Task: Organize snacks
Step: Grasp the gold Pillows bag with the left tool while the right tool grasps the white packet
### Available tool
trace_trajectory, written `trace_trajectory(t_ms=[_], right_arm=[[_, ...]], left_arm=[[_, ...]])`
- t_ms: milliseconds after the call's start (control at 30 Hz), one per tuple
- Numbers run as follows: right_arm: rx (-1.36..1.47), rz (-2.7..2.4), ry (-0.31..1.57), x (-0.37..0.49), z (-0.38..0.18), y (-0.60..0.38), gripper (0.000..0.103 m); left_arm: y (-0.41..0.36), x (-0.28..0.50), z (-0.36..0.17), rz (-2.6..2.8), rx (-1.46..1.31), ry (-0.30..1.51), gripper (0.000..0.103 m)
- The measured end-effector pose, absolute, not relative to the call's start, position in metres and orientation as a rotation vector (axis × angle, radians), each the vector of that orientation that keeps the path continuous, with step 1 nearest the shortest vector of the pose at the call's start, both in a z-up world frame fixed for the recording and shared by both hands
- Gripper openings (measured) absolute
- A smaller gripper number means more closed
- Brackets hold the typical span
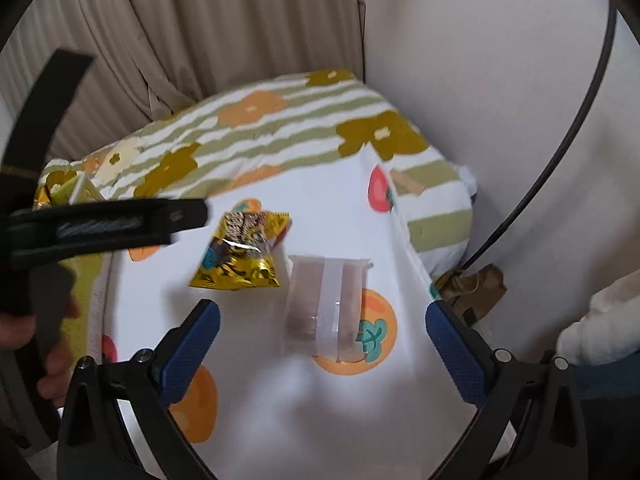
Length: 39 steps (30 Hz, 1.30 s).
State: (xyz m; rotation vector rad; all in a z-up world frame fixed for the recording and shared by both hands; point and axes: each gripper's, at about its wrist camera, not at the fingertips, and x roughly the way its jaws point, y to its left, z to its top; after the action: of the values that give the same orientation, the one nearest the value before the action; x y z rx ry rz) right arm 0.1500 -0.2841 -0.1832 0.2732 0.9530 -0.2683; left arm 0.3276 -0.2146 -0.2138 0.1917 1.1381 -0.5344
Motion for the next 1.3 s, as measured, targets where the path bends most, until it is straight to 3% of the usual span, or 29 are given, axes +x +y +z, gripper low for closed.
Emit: trace_trajectory(t_ms=[500, 600, 767, 967, 1133, 1300], right_arm=[[0.294, -0.193, 1.112, 0.194, -0.257, -0.304, 0.102], [0.288, -0.187, 1.130, 0.198, -0.265, -0.305, 0.102], [0.248, -0.184, 1.139, 0.205, -0.269, -0.303, 0.100], [0.233, -0.155, 1.166, 0.213, -0.279, -0.298, 0.085], [0.223, -0.168, 1.167, 0.217, -0.280, -0.302, 0.083], [0.172, -0.173, 1.165, 0.220, -0.280, -0.297, 0.073]], left_arm=[[-0.260, 0.366, -0.297, -0.451, 0.268, 1.262, 0.099], [-0.258, 0.370, -0.305, -0.439, 0.271, 1.284, 0.088], [-0.255, 0.365, -0.306, -0.430, 0.312, 1.256, 0.056], [-0.242, 0.364, -0.304, -0.418, 0.315, 1.267, 0.055], [-0.229, 0.359, -0.304, -0.403, 0.315, 1.280, 0.055], [-0.218, 0.352, -0.304, -0.386, 0.313, 1.291, 0.055]])
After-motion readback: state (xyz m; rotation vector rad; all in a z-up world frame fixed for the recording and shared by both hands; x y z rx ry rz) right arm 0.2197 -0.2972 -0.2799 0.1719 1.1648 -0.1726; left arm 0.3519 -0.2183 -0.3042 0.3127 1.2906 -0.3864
